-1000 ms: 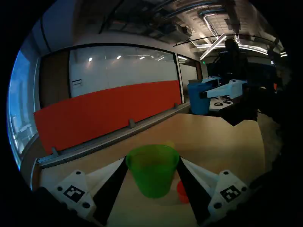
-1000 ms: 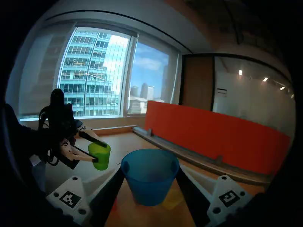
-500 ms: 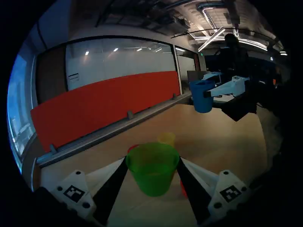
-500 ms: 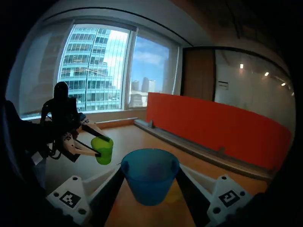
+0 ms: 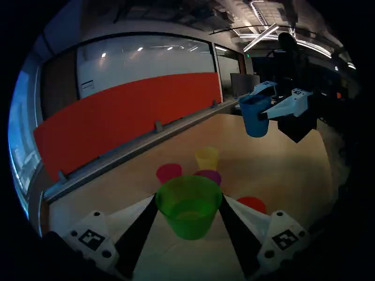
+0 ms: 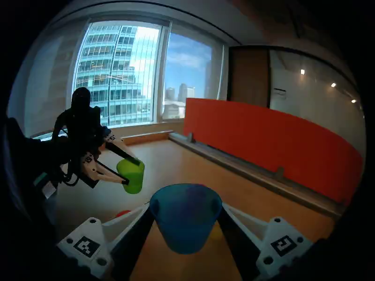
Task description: Pour water
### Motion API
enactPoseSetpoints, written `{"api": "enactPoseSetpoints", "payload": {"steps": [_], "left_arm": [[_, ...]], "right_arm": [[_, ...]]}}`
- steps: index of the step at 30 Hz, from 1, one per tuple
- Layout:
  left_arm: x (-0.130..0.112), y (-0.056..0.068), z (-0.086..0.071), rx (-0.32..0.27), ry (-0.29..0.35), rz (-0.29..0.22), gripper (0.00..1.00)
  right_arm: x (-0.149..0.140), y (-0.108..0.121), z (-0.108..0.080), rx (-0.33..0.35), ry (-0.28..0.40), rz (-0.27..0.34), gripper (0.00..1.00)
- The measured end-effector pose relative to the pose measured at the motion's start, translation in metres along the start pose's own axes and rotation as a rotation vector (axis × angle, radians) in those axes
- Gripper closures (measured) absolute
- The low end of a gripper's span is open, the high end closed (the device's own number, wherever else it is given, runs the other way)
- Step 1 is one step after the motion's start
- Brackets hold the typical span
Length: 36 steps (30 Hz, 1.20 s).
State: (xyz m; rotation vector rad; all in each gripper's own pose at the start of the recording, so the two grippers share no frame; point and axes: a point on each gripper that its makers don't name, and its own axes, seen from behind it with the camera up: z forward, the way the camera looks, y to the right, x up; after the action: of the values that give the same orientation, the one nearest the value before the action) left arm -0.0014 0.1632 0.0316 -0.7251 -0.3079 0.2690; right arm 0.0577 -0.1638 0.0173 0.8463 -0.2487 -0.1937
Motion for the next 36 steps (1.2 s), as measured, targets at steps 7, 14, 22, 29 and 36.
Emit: {"api": "enactPoseSetpoints", "payload": {"steps": [7,14,22,29,36], "left_arm": [[-0.015,0.001,0.005,-0.008,-0.044,0.007,0.12],[-0.035,0.003,0.008,-0.026,-0.094,0.006,0.12],[-0.058,0.004,0.014,-0.048,-0.159,0.001,0.12],[-0.075,0.008,0.02,-0.083,-0.213,-0.004,0.12],[-0.088,0.011,0.026,-0.102,-0.246,-0.006,0.12]], "right_arm": [[-0.023,-0.002,0.008,0.009,-0.056,-0.016,0.09],[-0.045,-0.003,0.019,0.014,-0.105,-0.014,0.09],[-0.069,-0.003,0.029,0.021,-0.153,0.0,0.09],[-0.088,-0.002,0.036,0.029,-0.187,0.007,0.09],[-0.101,-0.004,0.041,0.036,-0.209,-0.002,0.09]]}}
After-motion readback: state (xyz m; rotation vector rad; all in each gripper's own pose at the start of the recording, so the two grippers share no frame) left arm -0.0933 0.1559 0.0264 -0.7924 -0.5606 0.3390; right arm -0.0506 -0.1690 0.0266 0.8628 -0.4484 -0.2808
